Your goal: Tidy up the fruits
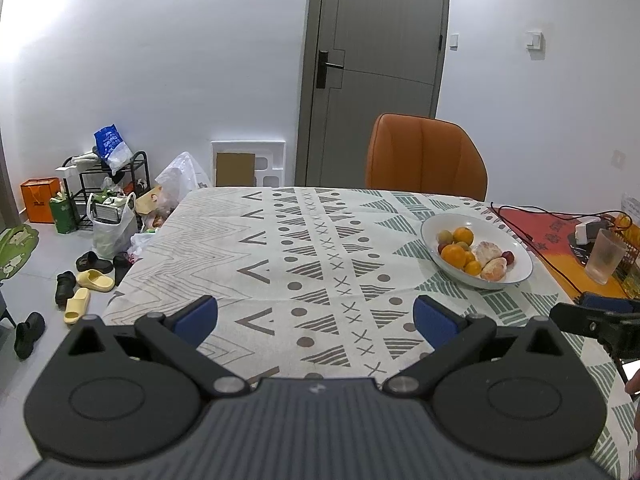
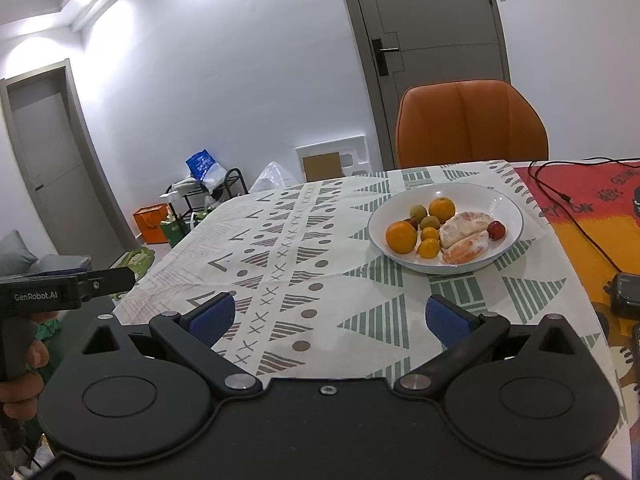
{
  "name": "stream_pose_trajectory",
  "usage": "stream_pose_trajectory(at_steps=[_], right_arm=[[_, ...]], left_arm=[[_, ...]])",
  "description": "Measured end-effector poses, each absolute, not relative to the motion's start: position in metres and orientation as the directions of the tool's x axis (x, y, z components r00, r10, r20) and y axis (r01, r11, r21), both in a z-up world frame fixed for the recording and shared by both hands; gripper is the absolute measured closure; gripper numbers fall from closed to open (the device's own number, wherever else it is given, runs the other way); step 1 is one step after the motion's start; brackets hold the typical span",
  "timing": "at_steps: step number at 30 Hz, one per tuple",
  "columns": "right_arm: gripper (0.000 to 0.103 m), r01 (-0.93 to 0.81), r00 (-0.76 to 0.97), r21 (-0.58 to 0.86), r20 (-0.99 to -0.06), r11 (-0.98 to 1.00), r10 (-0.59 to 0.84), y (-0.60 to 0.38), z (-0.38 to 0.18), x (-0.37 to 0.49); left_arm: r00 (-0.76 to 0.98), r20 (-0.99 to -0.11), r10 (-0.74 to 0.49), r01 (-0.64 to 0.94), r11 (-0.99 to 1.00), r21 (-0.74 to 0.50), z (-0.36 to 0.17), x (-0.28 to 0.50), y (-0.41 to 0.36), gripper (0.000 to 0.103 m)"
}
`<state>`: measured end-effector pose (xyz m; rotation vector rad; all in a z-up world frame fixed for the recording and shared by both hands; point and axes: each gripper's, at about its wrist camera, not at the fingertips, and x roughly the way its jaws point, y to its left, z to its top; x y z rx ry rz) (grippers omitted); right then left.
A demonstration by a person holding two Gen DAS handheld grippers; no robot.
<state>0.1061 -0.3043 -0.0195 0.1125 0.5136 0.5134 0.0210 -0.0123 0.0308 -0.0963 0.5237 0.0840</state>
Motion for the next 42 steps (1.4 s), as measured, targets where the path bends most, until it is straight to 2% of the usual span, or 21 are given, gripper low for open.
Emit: stream_pose_trajectory(at_steps=[42], right_arm=[[0.0, -0.443, 0.744, 0.246, -0.435, 0.862, 0.507, -0.3063, -0.0218, 0.1074]], left_arm=[[0.866, -0.497, 0.061, -0.116, 0.99, -0.081, 0.0303, 0.0206, -0.0124, 0.0]])
